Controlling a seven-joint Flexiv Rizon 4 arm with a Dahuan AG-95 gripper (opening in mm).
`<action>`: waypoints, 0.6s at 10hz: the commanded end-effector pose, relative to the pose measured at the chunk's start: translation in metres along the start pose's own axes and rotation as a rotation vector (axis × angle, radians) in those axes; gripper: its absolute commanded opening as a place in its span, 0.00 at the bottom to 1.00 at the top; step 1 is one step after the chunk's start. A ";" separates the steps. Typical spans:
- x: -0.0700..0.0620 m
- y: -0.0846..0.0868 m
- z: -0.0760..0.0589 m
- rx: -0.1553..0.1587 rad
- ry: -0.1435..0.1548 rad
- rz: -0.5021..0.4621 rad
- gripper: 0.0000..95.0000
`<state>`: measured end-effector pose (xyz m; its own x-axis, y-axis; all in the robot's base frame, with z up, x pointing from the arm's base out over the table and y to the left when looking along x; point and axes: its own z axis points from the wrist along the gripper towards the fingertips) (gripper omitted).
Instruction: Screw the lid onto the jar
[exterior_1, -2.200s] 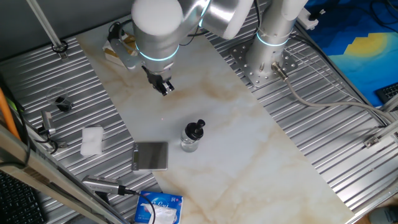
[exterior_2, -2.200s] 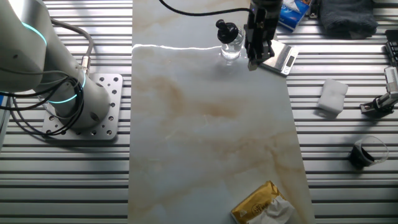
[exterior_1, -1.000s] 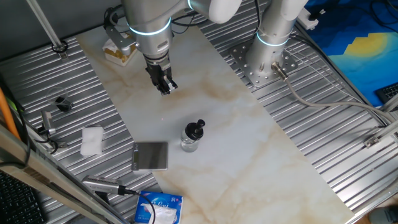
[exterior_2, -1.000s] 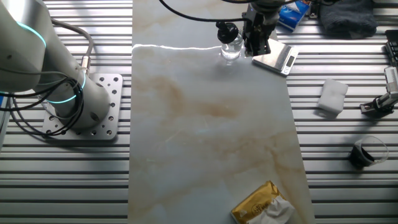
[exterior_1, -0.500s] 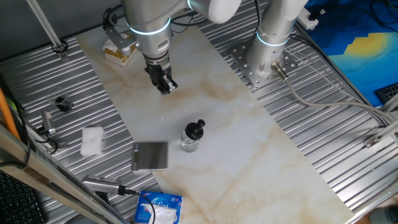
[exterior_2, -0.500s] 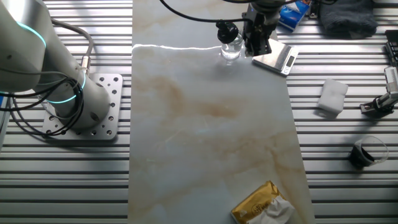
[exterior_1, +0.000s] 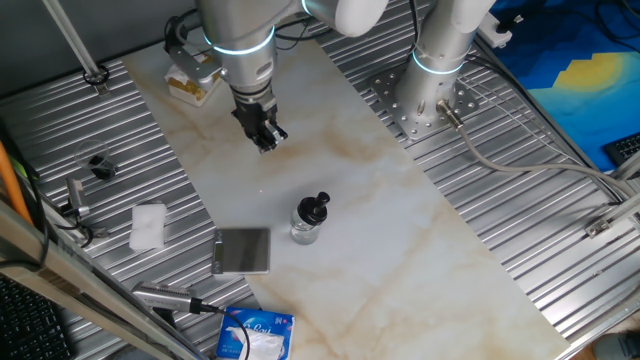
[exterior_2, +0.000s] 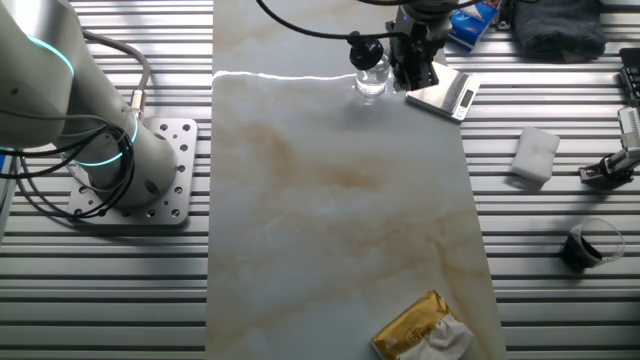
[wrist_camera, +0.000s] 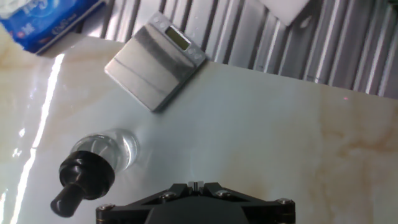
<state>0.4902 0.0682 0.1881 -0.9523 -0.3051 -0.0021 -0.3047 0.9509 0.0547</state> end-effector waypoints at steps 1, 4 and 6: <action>-0.001 0.001 0.000 -0.005 0.003 -0.007 0.00; -0.001 0.001 0.000 -0.008 0.010 -0.013 0.00; -0.001 0.003 -0.001 -0.012 0.032 0.001 0.00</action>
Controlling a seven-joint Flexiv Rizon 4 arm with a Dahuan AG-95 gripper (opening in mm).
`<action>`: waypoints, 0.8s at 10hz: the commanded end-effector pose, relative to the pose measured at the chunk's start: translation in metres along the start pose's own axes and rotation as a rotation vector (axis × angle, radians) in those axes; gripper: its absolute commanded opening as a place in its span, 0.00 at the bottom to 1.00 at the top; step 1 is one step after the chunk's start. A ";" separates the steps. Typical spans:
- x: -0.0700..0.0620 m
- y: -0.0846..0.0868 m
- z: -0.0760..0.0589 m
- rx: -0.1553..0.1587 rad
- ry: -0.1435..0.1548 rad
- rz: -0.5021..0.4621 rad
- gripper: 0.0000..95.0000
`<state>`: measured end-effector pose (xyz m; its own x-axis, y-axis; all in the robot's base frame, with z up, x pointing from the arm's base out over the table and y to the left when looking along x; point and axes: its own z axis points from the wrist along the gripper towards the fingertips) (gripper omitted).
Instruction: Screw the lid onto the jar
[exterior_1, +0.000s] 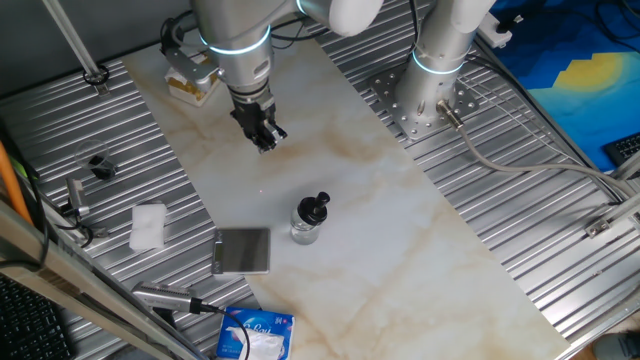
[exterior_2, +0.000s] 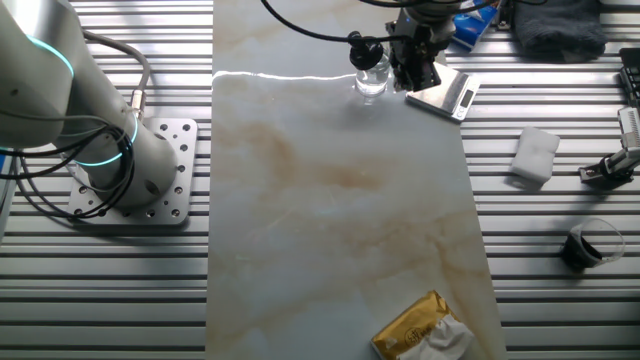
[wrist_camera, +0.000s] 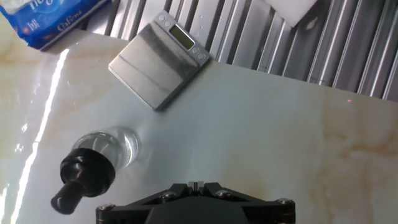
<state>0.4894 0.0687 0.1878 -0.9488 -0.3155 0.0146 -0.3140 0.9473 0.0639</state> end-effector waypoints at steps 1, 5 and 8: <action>-0.001 0.013 -0.004 -0.003 0.016 0.016 0.00; 0.004 0.075 -0.009 0.001 0.026 0.052 0.00; 0.009 0.115 -0.002 0.000 0.027 0.097 0.00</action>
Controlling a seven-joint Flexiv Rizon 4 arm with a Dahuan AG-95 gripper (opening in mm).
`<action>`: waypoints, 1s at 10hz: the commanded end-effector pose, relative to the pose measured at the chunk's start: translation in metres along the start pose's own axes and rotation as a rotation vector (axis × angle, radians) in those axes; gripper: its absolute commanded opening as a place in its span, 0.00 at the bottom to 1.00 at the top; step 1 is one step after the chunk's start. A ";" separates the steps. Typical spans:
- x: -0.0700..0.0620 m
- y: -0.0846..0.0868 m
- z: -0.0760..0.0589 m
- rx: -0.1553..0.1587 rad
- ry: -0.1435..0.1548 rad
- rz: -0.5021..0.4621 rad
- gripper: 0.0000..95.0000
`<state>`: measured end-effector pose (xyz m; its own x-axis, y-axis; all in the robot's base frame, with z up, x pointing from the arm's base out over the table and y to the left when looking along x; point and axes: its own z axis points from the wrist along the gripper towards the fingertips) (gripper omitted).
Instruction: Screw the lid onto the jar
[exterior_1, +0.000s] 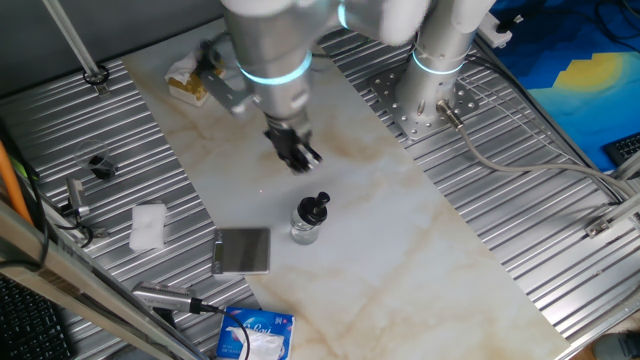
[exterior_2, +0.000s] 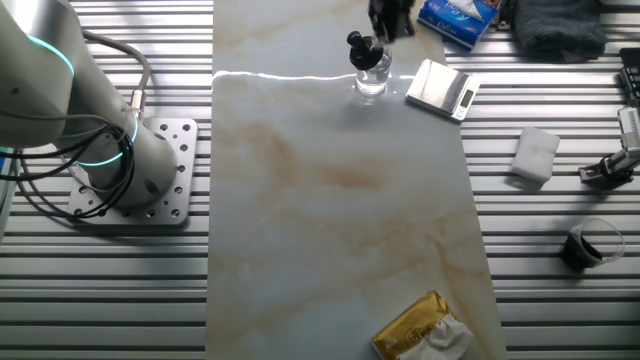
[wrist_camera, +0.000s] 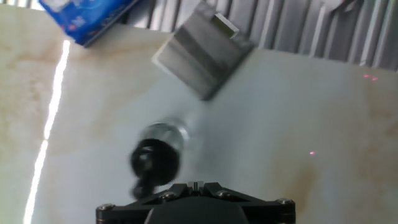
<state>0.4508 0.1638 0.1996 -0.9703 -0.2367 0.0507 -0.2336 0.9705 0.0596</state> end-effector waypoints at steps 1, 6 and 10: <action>0.006 0.021 0.008 -0.001 -0.007 0.018 0.00; 0.010 0.038 0.015 0.021 -0.091 0.003 0.00; 0.010 0.038 0.015 0.037 -0.112 -0.004 0.00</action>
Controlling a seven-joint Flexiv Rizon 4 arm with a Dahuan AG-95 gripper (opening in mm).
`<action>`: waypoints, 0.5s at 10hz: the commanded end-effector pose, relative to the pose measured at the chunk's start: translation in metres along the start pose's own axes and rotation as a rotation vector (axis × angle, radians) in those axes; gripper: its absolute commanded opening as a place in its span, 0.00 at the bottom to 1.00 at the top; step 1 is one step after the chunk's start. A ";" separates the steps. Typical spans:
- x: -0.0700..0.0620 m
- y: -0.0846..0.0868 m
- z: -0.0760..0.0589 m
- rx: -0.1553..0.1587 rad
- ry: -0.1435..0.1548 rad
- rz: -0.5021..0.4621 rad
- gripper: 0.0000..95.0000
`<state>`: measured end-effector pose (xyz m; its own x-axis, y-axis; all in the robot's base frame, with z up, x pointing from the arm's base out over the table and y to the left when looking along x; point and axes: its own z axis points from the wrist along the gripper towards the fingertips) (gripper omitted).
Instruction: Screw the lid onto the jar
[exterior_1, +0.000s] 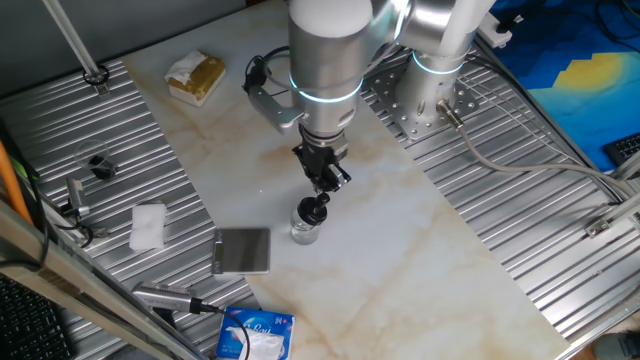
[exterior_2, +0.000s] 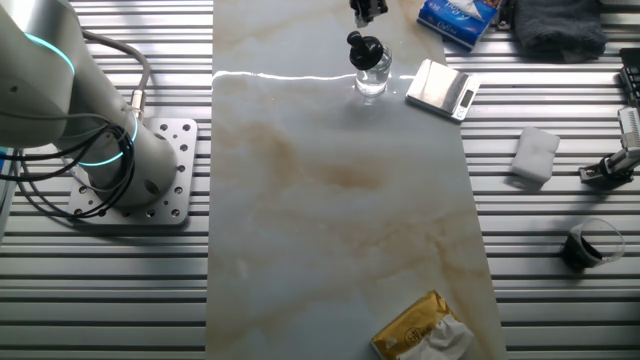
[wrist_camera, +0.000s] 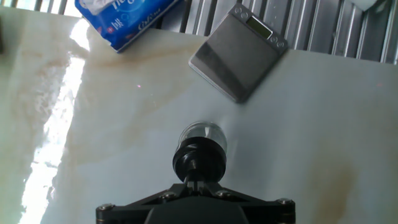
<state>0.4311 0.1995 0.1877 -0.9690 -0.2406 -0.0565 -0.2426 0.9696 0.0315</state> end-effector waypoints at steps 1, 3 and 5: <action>0.000 -0.001 0.000 0.029 0.001 0.005 0.00; 0.000 -0.001 0.000 0.038 -0.003 0.005 0.00; 0.000 -0.001 0.000 0.037 -0.003 0.005 0.00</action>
<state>0.4319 0.1998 0.1864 -0.9699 -0.2367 -0.0566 -0.2368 0.9716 -0.0054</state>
